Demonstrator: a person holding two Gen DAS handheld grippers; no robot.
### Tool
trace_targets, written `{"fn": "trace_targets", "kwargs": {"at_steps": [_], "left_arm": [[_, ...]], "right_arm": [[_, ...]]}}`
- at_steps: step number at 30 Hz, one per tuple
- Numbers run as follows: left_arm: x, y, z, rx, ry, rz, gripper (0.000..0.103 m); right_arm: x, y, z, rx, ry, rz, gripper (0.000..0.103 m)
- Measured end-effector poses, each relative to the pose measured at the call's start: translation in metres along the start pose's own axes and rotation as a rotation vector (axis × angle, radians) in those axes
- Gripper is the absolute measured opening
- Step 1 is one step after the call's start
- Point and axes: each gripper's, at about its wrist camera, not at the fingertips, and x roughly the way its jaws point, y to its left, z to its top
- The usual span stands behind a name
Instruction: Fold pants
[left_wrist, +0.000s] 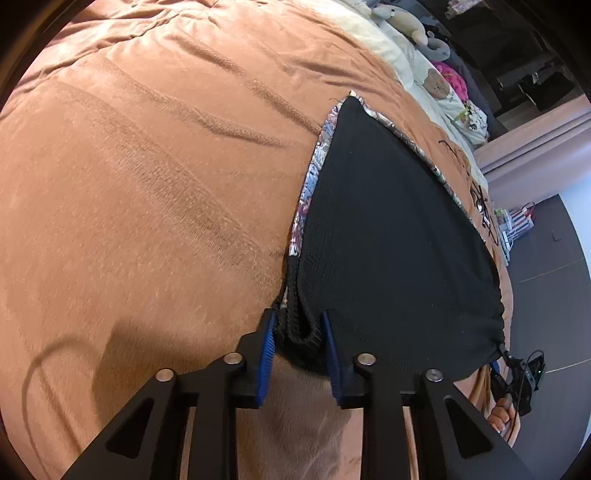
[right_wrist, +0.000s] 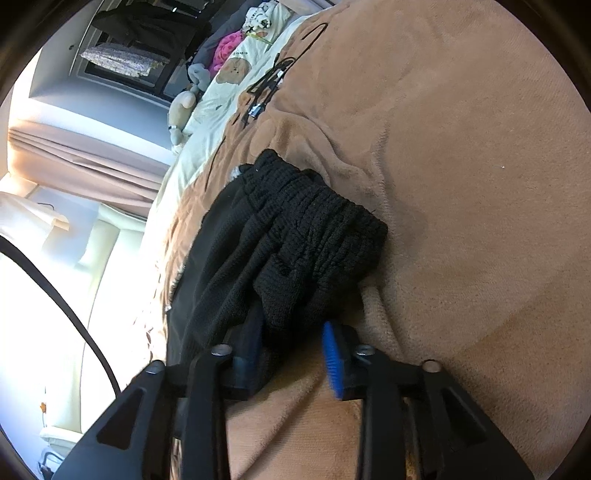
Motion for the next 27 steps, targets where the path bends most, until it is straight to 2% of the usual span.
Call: {"fn": "trace_targets", "kwargs": {"at_steps": [2, 3, 6, 7, 9, 10, 11, 13, 18, 27], "left_arm": [[0.002, 0.0, 0.001, 0.001, -0.004, -0.011, 0.026], [0.003, 0.0, 0.001, 0.002, -0.006, -0.015, 0.026], [0.003, -0.004, 0.002, 0.043, -0.023, 0.009, 0.013], [0.001, -0.005, 0.002, 0.055, -0.033, 0.018, 0.012], [-0.002, -0.01, 0.001, 0.078, -0.049, 0.031, 0.011], [-0.004, -0.013, 0.0, 0.09, -0.058, 0.039, 0.01], [-0.007, -0.016, 0.0, 0.099, -0.066, 0.041, 0.01], [-0.013, -0.019, 0.003, 0.097, -0.079, 0.03, 0.01], [-0.035, -0.031, 0.006, 0.115, -0.109, -0.003, 0.01], [-0.082, -0.04, 0.005, 0.136, -0.139, -0.03, 0.01]], "right_arm": [[0.001, 0.0, -0.001, 0.007, 0.001, 0.033, 0.051], [0.003, 0.002, -0.001, 0.0, 0.001, 0.038, 0.054], [0.013, 0.004, 0.001, -0.022, 0.013, 0.014, 0.056], [0.017, 0.004, 0.003, -0.024, 0.011, 0.011, 0.056], [0.02, 0.005, 0.006, -0.032, -0.004, 0.005, 0.047], [0.021, 0.005, 0.007, -0.039, -0.019, -0.012, 0.03], [0.021, 0.004, 0.006, -0.045, -0.022, -0.011, 0.019], [0.02, 0.007, 0.005, -0.059, -0.035, 0.017, 0.015], [0.008, 0.024, -0.002, -0.097, -0.07, 0.057, 0.013], [-0.012, 0.041, -0.018, -0.104, -0.05, 0.086, 0.013]]}}
